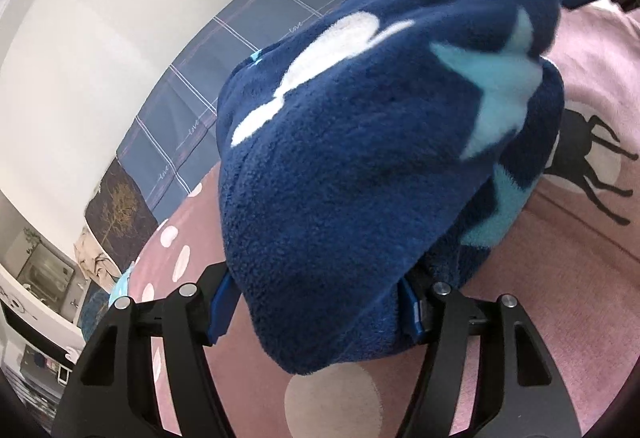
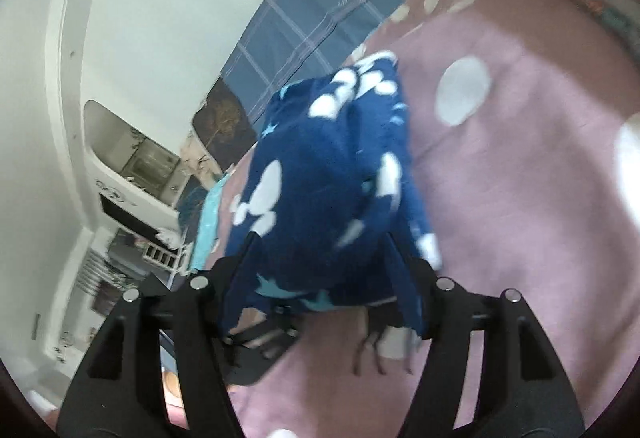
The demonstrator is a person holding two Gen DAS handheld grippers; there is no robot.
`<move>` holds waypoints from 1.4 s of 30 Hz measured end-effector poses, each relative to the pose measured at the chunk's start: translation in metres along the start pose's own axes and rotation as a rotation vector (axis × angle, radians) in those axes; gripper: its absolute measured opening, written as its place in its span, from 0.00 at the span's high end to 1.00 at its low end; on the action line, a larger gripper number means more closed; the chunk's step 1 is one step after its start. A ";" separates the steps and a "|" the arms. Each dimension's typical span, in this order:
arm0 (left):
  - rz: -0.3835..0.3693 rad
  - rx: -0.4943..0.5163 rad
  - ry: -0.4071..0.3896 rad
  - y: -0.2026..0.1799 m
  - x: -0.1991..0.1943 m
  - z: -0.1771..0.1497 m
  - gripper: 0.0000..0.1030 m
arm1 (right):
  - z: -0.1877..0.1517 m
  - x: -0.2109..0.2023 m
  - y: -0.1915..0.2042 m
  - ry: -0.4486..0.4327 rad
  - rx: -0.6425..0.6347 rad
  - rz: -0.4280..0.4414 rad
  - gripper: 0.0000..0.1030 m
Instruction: Fold small clothes
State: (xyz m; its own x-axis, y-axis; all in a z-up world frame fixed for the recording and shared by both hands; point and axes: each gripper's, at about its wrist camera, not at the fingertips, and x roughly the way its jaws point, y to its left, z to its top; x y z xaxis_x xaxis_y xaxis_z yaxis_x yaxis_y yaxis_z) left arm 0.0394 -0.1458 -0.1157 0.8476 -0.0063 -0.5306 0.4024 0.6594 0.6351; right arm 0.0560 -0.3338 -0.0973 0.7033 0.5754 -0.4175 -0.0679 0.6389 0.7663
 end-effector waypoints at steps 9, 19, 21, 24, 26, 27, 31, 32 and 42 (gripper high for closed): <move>-0.066 -0.026 0.013 0.020 0.013 -0.009 0.37 | -0.006 0.036 -0.035 0.022 -0.114 -0.293 0.80; -0.193 -0.076 0.002 0.046 0.011 -0.022 0.43 | -0.014 -0.013 0.000 -0.076 -0.245 -0.269 0.63; -0.241 -0.092 -0.005 0.055 -0.003 -0.027 0.44 | -0.012 -0.020 0.013 -0.106 -0.310 -0.285 0.63; -0.288 -0.142 -0.069 0.073 -0.042 -0.032 0.64 | -0.015 -0.018 0.047 -0.121 -0.464 -0.287 0.59; -0.361 -0.231 -0.132 0.097 -0.068 -0.030 0.70 | -0.014 -0.006 0.060 -0.114 -0.518 -0.263 0.51; -0.376 -0.258 -0.155 0.105 -0.073 -0.027 0.71 | -0.012 0.004 0.060 -0.107 -0.513 -0.268 0.51; -0.426 -0.364 -0.252 0.131 -0.068 0.001 0.72 | -0.011 0.041 0.032 -0.015 -0.390 -0.371 0.71; -0.442 -0.405 -0.253 0.128 -0.053 0.013 0.72 | -0.012 0.052 0.026 0.007 -0.366 -0.379 0.71; -0.538 -0.434 -0.083 0.086 0.055 0.026 0.72 | -0.015 0.056 0.014 0.062 -0.416 -0.390 0.71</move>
State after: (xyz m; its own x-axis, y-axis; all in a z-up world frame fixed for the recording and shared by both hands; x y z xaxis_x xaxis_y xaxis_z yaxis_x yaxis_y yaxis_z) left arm 0.1294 -0.1094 -0.0753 0.5996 -0.4631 -0.6526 0.6142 0.7891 0.0043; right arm 0.0837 -0.2851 -0.1178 0.6904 0.2778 -0.6680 -0.0932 0.9498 0.2987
